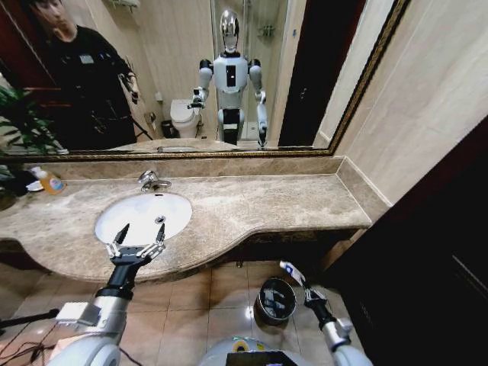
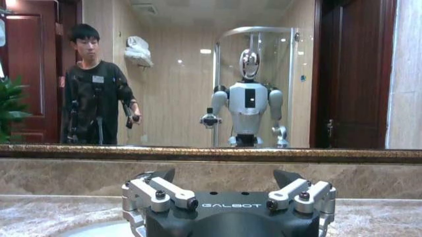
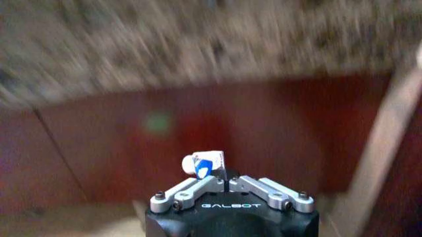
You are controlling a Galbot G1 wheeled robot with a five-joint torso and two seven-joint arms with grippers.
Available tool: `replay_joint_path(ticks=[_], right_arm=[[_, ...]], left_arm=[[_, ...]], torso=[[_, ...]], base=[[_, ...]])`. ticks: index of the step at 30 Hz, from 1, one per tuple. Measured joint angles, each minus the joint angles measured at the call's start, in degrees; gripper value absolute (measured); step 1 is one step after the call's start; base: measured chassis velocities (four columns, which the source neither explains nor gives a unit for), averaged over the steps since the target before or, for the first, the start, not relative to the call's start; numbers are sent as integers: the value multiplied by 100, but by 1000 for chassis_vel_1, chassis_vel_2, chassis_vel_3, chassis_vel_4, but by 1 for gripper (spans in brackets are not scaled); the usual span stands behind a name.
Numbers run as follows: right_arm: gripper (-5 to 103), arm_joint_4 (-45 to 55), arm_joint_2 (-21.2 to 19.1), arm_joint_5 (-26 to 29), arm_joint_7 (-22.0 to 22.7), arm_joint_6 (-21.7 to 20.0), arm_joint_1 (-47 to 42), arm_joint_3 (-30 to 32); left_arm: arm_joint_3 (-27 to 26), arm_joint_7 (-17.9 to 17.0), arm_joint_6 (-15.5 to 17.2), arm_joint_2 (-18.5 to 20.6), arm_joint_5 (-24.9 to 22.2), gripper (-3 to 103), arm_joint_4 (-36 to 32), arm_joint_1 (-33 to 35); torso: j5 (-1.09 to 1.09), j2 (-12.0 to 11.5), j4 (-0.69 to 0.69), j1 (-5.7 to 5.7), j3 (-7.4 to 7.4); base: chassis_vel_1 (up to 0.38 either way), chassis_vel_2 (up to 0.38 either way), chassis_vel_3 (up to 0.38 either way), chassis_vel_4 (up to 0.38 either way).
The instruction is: Pick up the trash from the sink and place it in the trash bin.
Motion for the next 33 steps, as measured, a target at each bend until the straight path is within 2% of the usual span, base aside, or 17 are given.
replay_joint_path(ticks=[2,11,24,25,26,27,29,30,33], right_arm=[[0,-534,23,8,127,50,233,-147],[0,-1616,387,-78,79,172,660,-261],[0,-1793,651,-210,165,136,825,-292],[-3,-1788,669,-240,180,136,822,-301],[2,-1782,687,-268,216,144,819,-314],[2,-1782,687,-268,216,144,819,-314],[13,-1757,712,-290,292,156,807,-323],[13,-1757,712,-290,292,156,807,-323],[29,-1699,718,-294,348,159,782,-325]], left_arm=[[0,0,0,0,0,100,0,0],[0,0,0,0,0,100,0,0],[0,0,0,0,0,100,0,0],[0,0,0,0,0,100,0,0],[0,0,0,0,0,100,0,0],[0,0,0,0,0,100,0,0],[0,0,0,0,0,100,0,0],[0,0,0,0,0,100,0,0],[0,0,0,0,0,100,0,0]], torso=[[-2,0,0,0,0],[-3,0,-2,0,0],[-2,0,-1,-1,0],[-2,0,-2,-1,0],[-2,0,-1,-1,0],[-2,0,-1,-1,0],[-2,0,-1,-1,0],[-2,0,-1,-1,0],[-2,0,-1,-1,0]], base=[[0,0,0,0],[0,0,0,0],[0,0,0,0],[0,0,0,0],[0,0,0,0],[0,0,0,0],[0,0,0,0],[0,0,0,0],[0,0,0,0]])
